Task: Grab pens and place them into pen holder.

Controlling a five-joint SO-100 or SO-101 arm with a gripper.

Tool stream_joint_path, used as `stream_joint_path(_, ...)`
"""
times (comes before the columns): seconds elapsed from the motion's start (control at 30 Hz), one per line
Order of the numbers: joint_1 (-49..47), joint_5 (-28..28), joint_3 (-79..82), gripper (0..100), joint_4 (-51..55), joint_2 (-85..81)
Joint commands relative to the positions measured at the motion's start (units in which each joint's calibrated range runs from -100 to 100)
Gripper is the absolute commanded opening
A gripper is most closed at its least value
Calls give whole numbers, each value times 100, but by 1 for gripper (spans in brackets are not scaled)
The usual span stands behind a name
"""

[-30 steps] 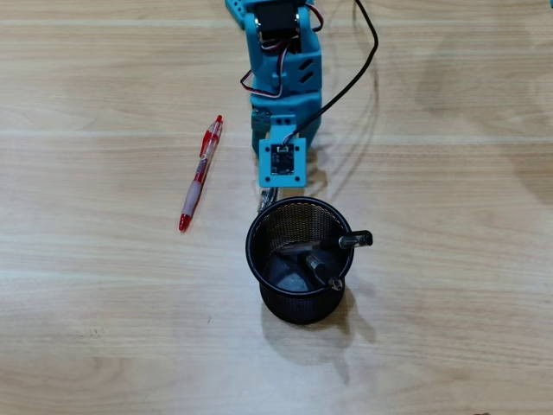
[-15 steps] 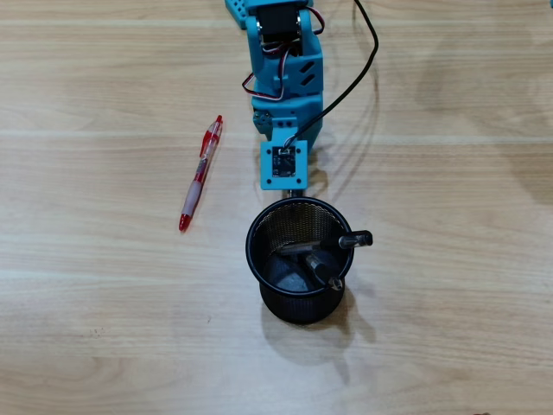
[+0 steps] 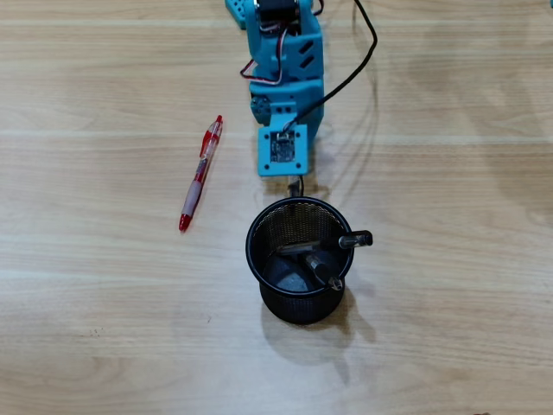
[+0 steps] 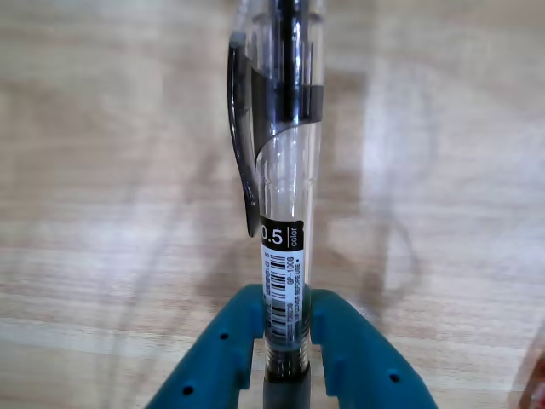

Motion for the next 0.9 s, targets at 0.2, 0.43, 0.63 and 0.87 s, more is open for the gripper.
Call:
stream_joint_path(0.2,140,31,-259,2,-42,-2093)
stream_joint_path(0.43,39,26,-938,2,-61,-2348)
stream_joint_path(0.63,-144,31,-1644,2,-61,-2212)
stream_joint_path(0.87,-171,31,-2006,2,-61,-2161)
